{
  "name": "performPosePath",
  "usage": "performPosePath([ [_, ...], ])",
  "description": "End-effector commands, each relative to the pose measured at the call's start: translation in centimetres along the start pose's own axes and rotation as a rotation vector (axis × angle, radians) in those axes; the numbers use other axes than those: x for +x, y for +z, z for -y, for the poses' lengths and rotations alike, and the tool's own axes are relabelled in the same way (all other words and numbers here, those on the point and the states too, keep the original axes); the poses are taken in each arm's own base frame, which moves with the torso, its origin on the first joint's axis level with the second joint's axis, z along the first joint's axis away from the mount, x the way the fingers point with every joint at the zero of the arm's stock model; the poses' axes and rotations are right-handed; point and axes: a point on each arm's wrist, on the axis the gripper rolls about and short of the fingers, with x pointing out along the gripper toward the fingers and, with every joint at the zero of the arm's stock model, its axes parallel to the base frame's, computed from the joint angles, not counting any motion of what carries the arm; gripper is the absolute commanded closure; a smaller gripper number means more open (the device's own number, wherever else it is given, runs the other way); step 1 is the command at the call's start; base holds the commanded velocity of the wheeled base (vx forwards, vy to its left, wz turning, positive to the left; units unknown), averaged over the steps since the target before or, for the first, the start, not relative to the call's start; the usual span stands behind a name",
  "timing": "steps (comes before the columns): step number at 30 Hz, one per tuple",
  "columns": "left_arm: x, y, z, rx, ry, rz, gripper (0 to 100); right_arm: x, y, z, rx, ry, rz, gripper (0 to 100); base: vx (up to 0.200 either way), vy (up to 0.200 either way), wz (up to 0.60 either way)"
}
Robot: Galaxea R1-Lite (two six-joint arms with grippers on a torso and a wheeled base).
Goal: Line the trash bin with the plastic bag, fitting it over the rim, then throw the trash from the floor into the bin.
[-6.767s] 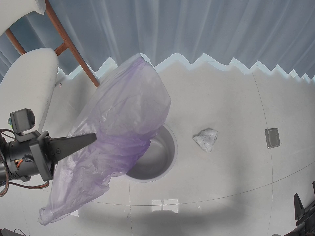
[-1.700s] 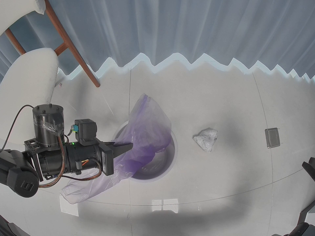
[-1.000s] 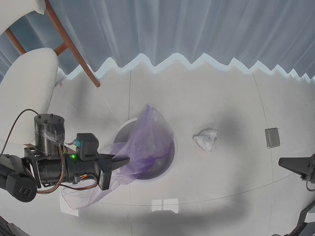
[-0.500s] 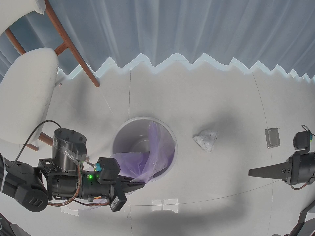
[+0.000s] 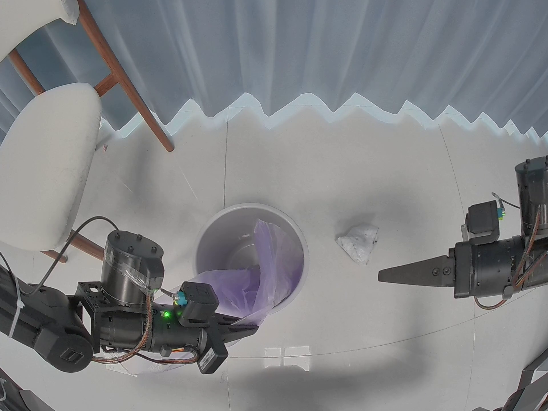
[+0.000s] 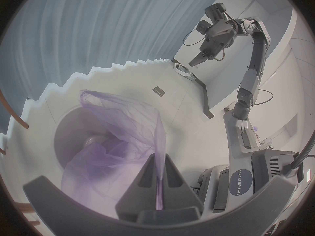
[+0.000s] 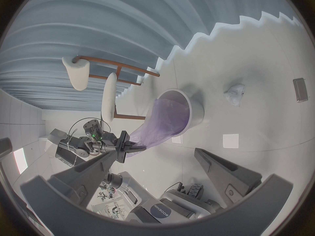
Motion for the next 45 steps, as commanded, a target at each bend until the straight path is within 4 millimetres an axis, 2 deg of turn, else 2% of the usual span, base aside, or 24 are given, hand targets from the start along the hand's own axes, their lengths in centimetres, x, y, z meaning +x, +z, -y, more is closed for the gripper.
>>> performPosePath([
  [1,0.0,-0.1,0.0,-0.003,-0.001,-0.002,100,1.6,0.6,0.3,0.012,-0.02,-0.03,0,0.0,0.0,0.0],
  [6,-0.3,-0.4,0.3,-0.004,-0.004,-0.007,100,2.5,1.3,0.3,0.001,-0.054,-0.003,0,0.0,0.0,0.0],
  [13,-0.7,-0.5,0.4,-0.002,-0.004,-0.006,100,3.8,1.0,0.2,-0.089,-0.099,-0.014,0,0.0,0.0,0.0],
  [23,-1.0,-0.6,0.6,0.001,-0.007,-0.002,100,5.7,1.0,-0.5,-0.127,-0.09,-0.031,0,0.0,0.0,0.0],
  [26,-1.0,-0.6,0.6,0.001,-0.007,-0.002,100,5.7,1.0,-0.5,-0.127,-0.09,-0.031,0,0.0,0.0,0.0],
  [28,-0.9,-0.8,0.7,0.004,-0.013,-0.009,100,6.8,1.4,-0.8,-0.145,-0.139,-0.015,0,0.0,0.0,0.0],
  [38,-1.0,-0.8,0.7,0.004,-0.014,-0.007,100,8.8,2.2,-0.5,-0.181,-0.206,-0.005,0,0.0,0.0,0.0],
  [45,-1.0,-0.8,0.7,0.006,-0.015,-0.007,100,11.3,3.2,-0.2,-0.24,-0.258,-0.002,0,0.0,0.0,0.0],
])
